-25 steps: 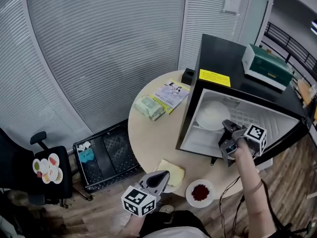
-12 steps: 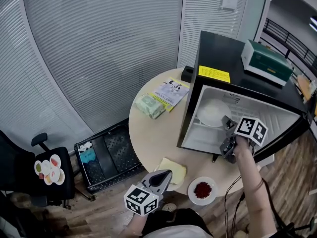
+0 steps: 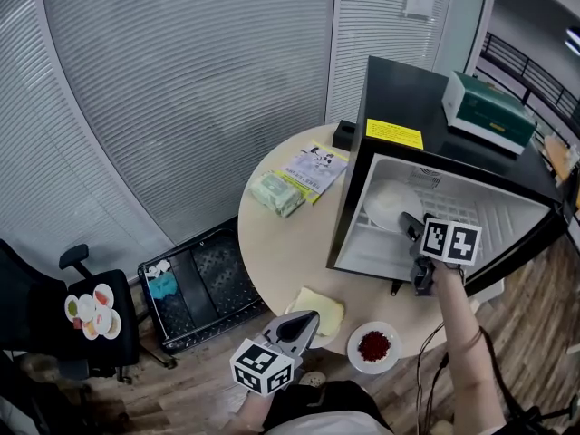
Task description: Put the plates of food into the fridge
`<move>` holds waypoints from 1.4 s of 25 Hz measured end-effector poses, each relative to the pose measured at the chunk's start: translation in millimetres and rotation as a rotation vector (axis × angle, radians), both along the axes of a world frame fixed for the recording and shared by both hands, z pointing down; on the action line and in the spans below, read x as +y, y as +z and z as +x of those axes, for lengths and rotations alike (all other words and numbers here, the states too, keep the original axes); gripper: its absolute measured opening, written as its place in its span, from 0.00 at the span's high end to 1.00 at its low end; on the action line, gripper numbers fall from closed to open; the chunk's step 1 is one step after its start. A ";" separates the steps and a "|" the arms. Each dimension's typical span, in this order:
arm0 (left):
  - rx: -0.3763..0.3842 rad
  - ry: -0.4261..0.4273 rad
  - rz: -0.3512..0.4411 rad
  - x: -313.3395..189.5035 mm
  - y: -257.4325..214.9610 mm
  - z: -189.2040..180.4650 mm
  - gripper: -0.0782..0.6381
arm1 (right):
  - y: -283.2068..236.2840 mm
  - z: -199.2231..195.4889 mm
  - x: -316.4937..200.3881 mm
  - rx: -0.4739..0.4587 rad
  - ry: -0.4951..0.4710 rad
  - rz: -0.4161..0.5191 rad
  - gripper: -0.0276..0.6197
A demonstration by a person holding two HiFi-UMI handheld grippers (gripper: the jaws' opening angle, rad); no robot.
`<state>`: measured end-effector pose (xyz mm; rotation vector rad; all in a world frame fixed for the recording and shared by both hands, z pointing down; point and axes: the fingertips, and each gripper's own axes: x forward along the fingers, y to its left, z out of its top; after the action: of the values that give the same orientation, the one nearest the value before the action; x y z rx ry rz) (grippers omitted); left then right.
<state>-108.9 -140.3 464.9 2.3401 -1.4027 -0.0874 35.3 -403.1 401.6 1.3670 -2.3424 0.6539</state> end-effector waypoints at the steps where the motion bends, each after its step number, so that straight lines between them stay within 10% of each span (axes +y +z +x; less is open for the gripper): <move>1: 0.000 0.002 0.000 0.2 0.2 0.0 0.88 | -1.3 2.0 -0.4 0.056 -0.010 0.032 0.55; 18: -0.020 0.069 0.009 -1.6 -3.1 19.6 0.88 | -26.0 14.0 28.8 0.161 -0.067 0.234 0.57; 22: -0.036 0.106 0.021 -4.9 -5.9 30.9 0.88 | -32.7 31.0 43.9 0.238 -0.006 0.343 0.94; 35: -0.089 0.309 0.073 -14.9 -19.6 101.9 0.88 | -3.9 89.7 156.9 0.067 0.121 0.363 0.95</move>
<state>-7.1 -155.2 445.2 2.6200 -1.0753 0.0561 125.1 -246.1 397.7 1.6638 -2.4200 0.2118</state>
